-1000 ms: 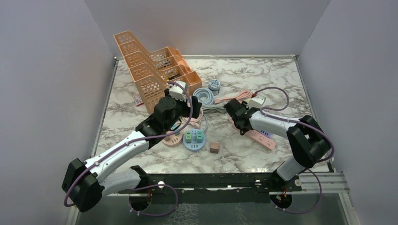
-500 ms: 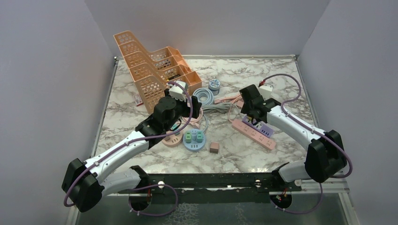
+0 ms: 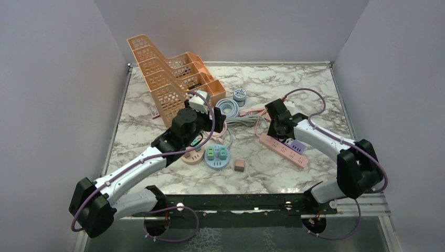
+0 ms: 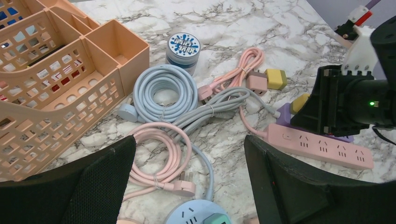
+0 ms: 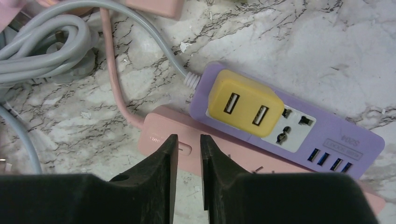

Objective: Insert the plug

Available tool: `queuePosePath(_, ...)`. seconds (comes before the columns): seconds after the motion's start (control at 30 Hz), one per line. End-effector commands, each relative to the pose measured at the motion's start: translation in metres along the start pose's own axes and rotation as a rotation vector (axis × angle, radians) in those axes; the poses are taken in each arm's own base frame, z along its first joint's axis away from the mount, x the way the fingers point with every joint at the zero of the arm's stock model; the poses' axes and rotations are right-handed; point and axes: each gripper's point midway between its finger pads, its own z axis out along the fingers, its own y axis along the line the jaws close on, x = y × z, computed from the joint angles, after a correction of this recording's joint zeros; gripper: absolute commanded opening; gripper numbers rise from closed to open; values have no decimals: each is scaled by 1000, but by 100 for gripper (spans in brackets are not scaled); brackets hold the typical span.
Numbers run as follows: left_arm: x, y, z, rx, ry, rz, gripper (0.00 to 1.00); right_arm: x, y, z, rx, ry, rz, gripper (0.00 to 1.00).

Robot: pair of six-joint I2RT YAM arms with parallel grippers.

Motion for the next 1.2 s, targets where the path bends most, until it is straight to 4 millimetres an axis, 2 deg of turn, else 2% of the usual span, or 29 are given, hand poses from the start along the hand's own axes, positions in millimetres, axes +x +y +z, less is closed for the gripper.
queuePosePath(0.0,-10,-6,-4,33,-35,-27,88,0,4,17,-4,-5,12,20)
queuePosePath(0.17,-8,-6,-5,36,-31,-33,88,8,-9,29,48,0,26,15)
queuePosePath(0.37,-7,-6,-5,35,-29,-31,88,19,-23,36,104,34,24,16)
queuePosePath(0.5,-6,-6,-5,37,-28,-32,88,16,-43,35,189,25,42,30)
queuePosePath(0.63,-5,-5,-4,34,-25,-32,87,5,-48,31,226,3,52,47)
queuePosePath(0.73,-4,-5,-5,35,-23,-31,88,-8,-32,28,159,-15,45,51)
queuePosePath(0.9,-6,-5,-4,31,-27,-28,88,-39,27,12,-113,-32,-2,51)
queuePosePath(0.97,-6,-4,-4,26,-27,-26,88,-52,42,5,-171,-48,3,50)
queuePosePath(1.07,-7,-4,-3,26,-30,-26,88,-71,51,6,-166,-88,30,49)
queuePosePath(1.17,-7,-5,-3,27,-27,-26,88,-83,43,20,-43,-102,86,50)
